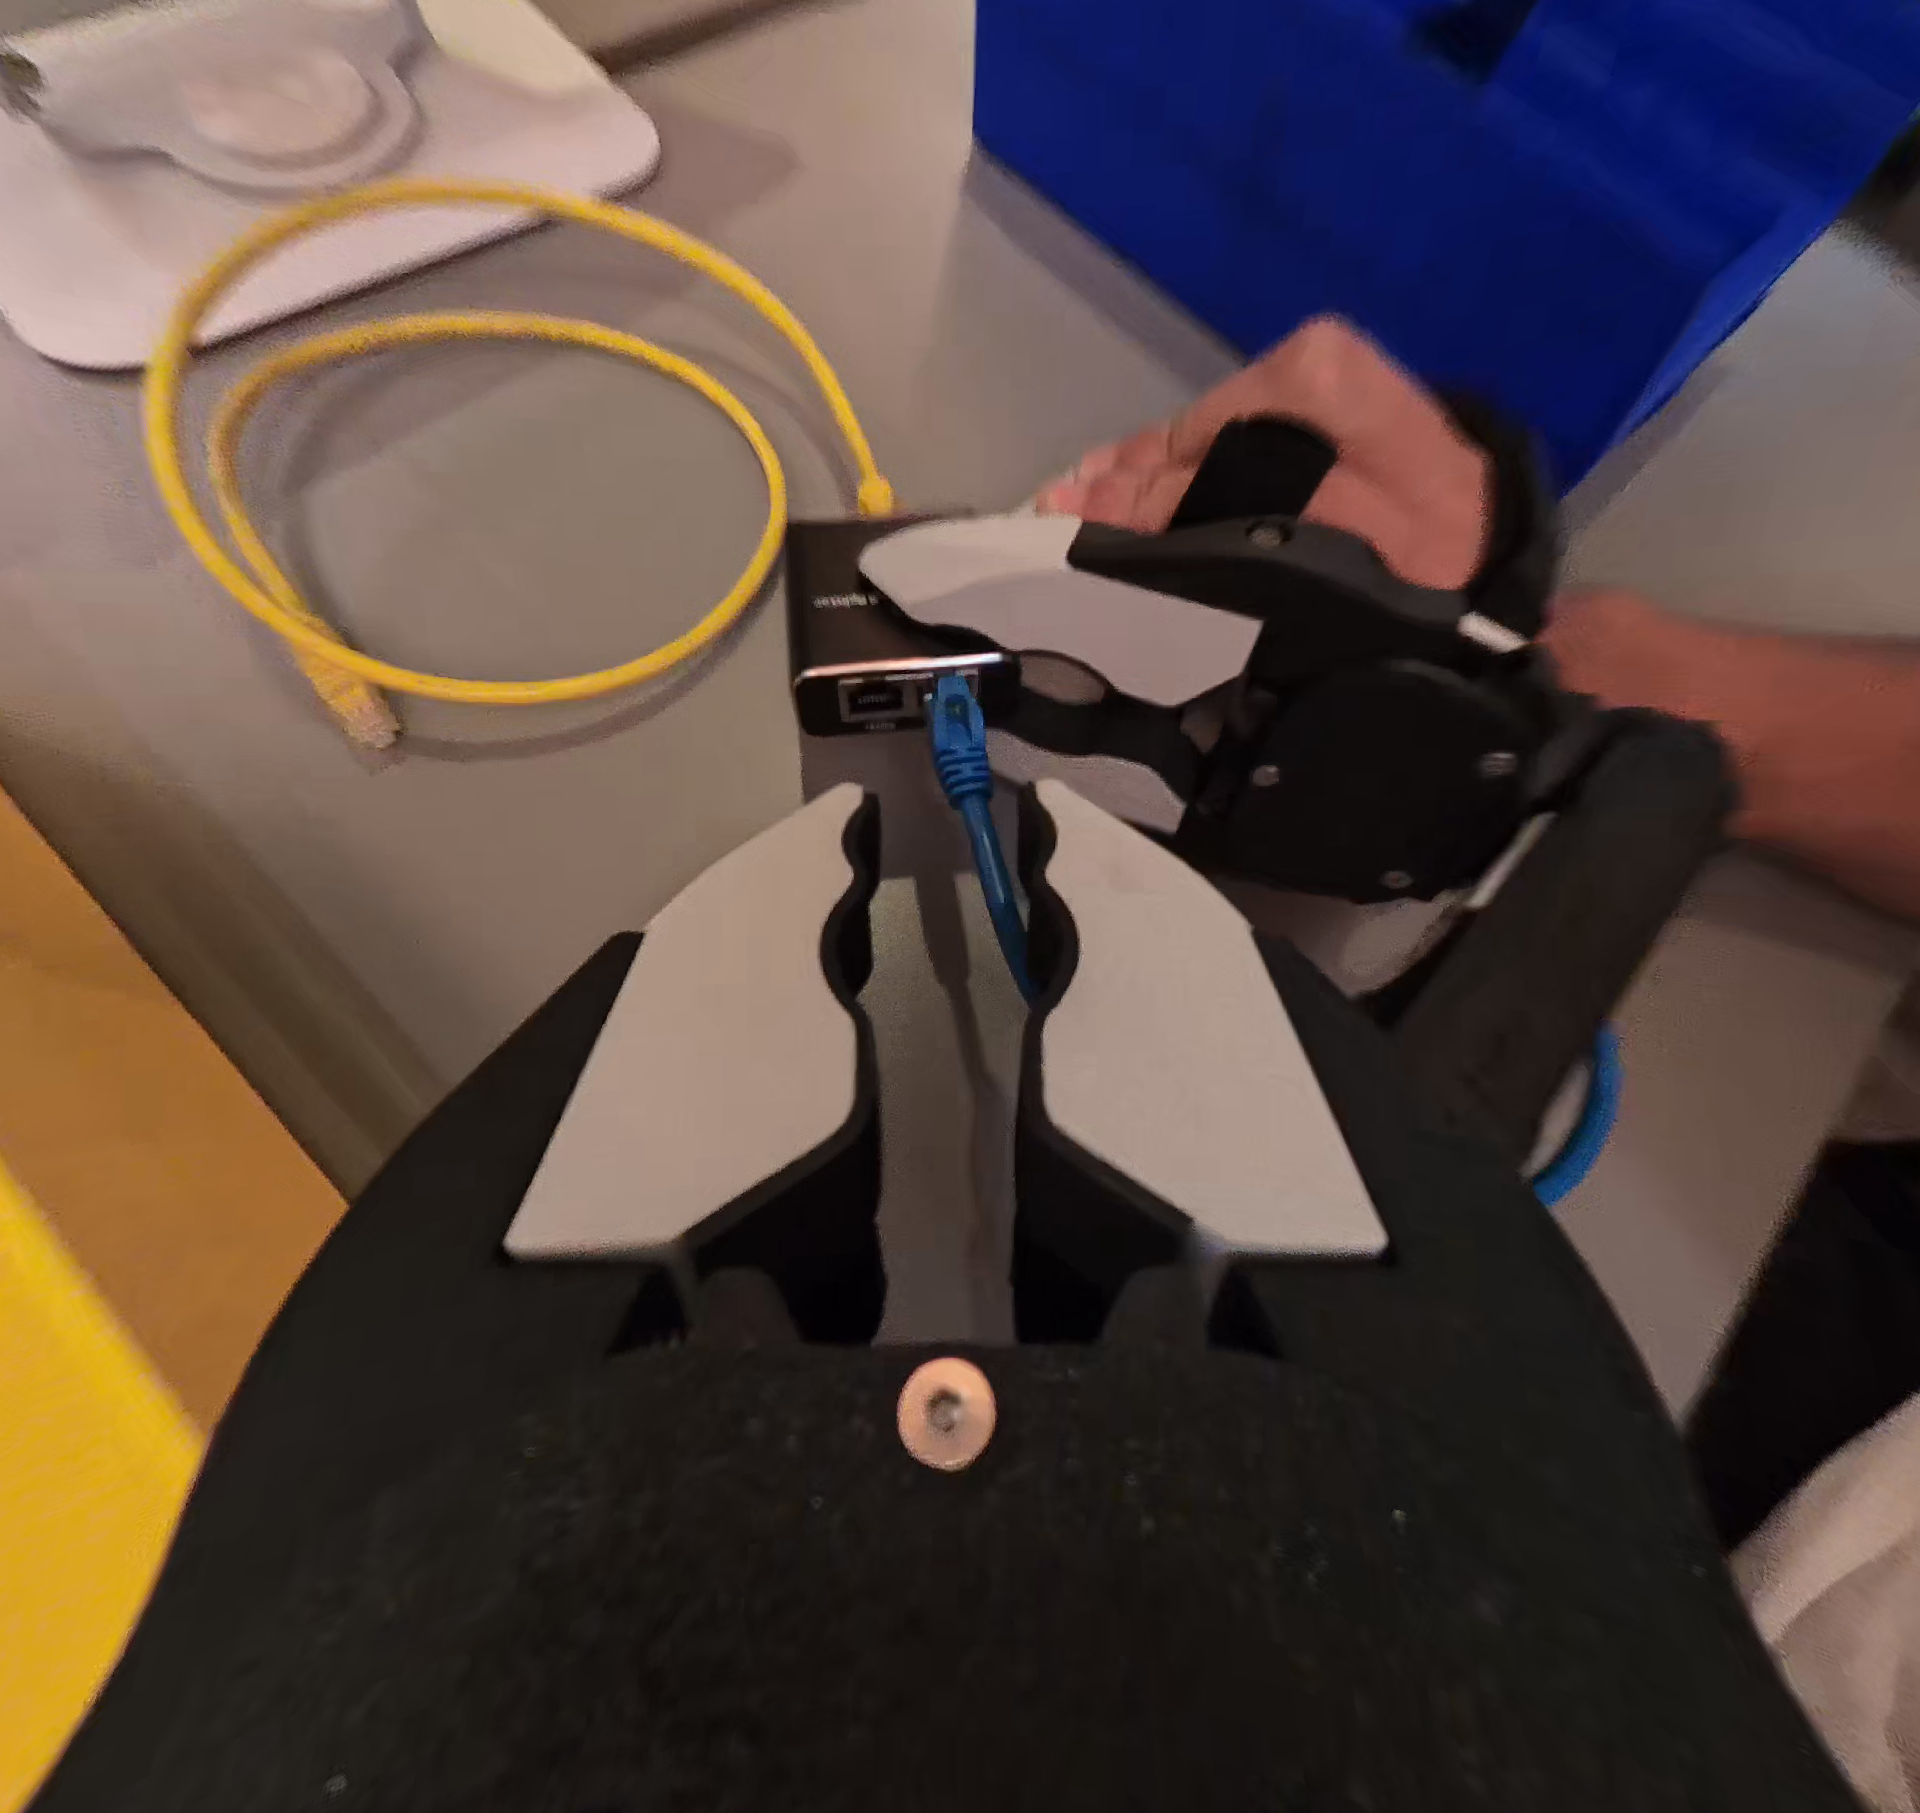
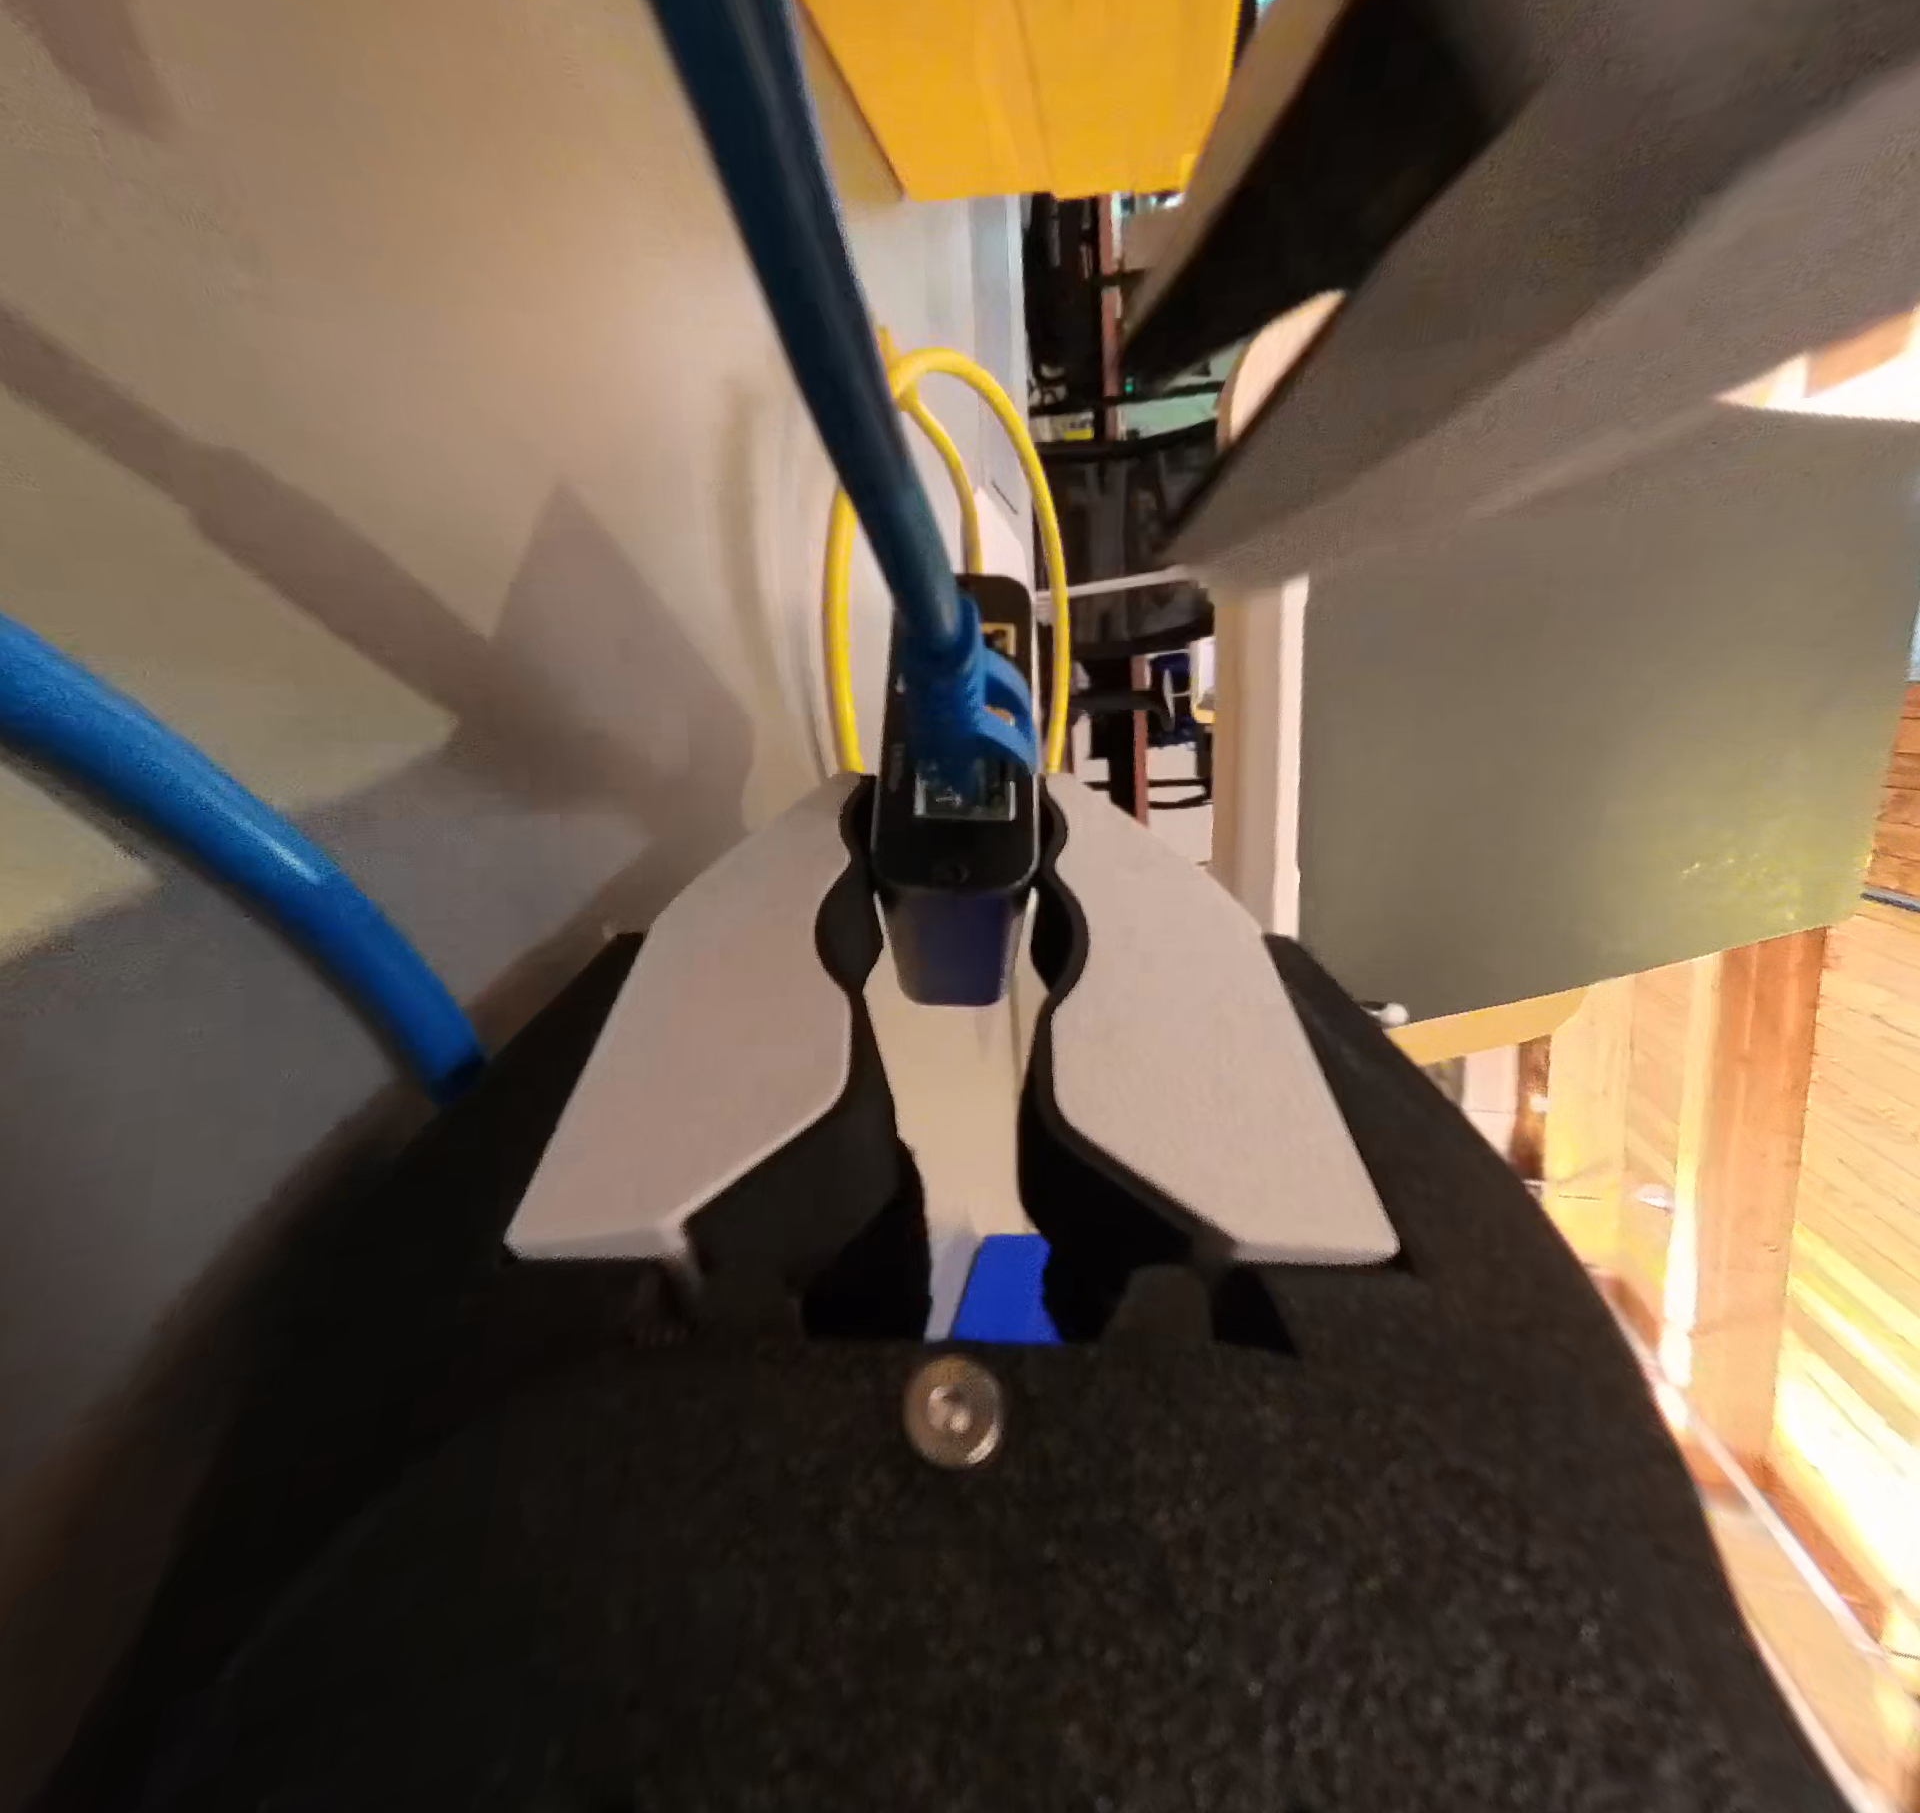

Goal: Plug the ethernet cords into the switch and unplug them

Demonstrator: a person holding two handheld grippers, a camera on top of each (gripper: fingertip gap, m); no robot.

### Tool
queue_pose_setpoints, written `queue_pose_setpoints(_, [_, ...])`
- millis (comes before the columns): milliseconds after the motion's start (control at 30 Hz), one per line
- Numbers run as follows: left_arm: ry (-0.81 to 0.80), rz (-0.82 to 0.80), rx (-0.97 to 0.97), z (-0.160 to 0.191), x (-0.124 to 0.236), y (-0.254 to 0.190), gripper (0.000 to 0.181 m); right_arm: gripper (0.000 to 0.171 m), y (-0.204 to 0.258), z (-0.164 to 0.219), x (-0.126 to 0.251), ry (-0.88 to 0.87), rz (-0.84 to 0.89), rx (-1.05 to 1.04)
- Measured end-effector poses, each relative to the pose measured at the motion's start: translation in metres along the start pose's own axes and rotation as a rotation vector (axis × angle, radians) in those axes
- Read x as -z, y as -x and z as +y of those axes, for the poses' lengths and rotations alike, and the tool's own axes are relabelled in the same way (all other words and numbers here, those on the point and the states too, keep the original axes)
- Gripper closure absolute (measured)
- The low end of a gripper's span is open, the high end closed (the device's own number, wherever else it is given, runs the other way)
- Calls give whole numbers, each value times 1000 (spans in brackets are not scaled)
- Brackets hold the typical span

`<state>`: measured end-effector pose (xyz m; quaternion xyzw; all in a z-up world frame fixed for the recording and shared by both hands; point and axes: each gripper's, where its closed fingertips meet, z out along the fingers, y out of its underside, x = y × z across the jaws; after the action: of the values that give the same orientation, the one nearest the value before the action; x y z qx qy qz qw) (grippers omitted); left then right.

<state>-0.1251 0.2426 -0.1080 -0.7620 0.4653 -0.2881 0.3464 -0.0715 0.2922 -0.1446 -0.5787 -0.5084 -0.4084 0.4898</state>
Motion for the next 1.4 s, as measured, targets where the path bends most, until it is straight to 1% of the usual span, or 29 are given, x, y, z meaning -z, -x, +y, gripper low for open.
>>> queue_pose_setpoints(100, [-168,57,87,-16,30,-1,157,144,-9,2,2,-48,-25,-179])
queue_pose_setpoints(167, [-191,26,65,-10,37,2,157,145,-27,6,7,-81,-3,-302])
queue_pose_setpoints(233, [-212,-28,-1,-1,33,-1,157,145,-42,6,14,-129,21,-379])
queue_pose_setpoints(300, [-215,-59,-91,8,20,-15,157,145,-49,2,21,-141,31,-372])
queue_pose_setpoints(367, [-220,-169,-222,12,8,-21,159,145,-47,-7,26,-144,22,-347])
queue_pose_setpoints(400, [-256,-241,-277,8,8,-20,162,145,-44,-12,28,-149,12,-330])
queue_pose_setpoints(467, [-363,-269,-353,-5,16,-31,162,145,-38,-20,29,-150,6,-280])
queue_pose_setpoints(500, [-382,-284,-362,-8,19,-31,163,145,-35,-23,29,-155,0,-264])
queue_pose_setpoints(600, [-362,-309,-331,-8,17,-23,161,145,-32,-29,31,-172,-15,-263])
queue_pose_setpoints(700, [-375,-298,-307,-9,19,-21,157,145,-28,-33,32,-177,-25,-250])
queue_pose_setpoints(800, [-402,-306,-320,-11,22,-21,168,145,-28,-35,33,-189,-26,-242])
queue_pose_setpoints(900, [-419,-311,-308,-12,22,-20,171,145,-25,-39,34,-208,-43,-227])
queue_pose_setpoints(1000, [-432,-272,-273,-12,23,-21,171,145,-26,-40,36,-225,-22,-210])
queue_pose_setpoints(1133, [-374,-208,-217,-6,15,-20,171,145,-19,-37,33,-194,-34,-197])
queue_pose_setpoints(1233, [-378,-217,-223,-2,12,-18,171,145,-14,-37,31,-179,-33,-165])
queue_pose_setpoints(1333, [-395,-226,-229,-5,15,-22,171,146,-18,-39,35,-190,-22,-203])
queue_pose_setpoints(1400, [-367,-226,-223,-5,14,-19,171,146,-17,-39,33,-175,-33,-210])
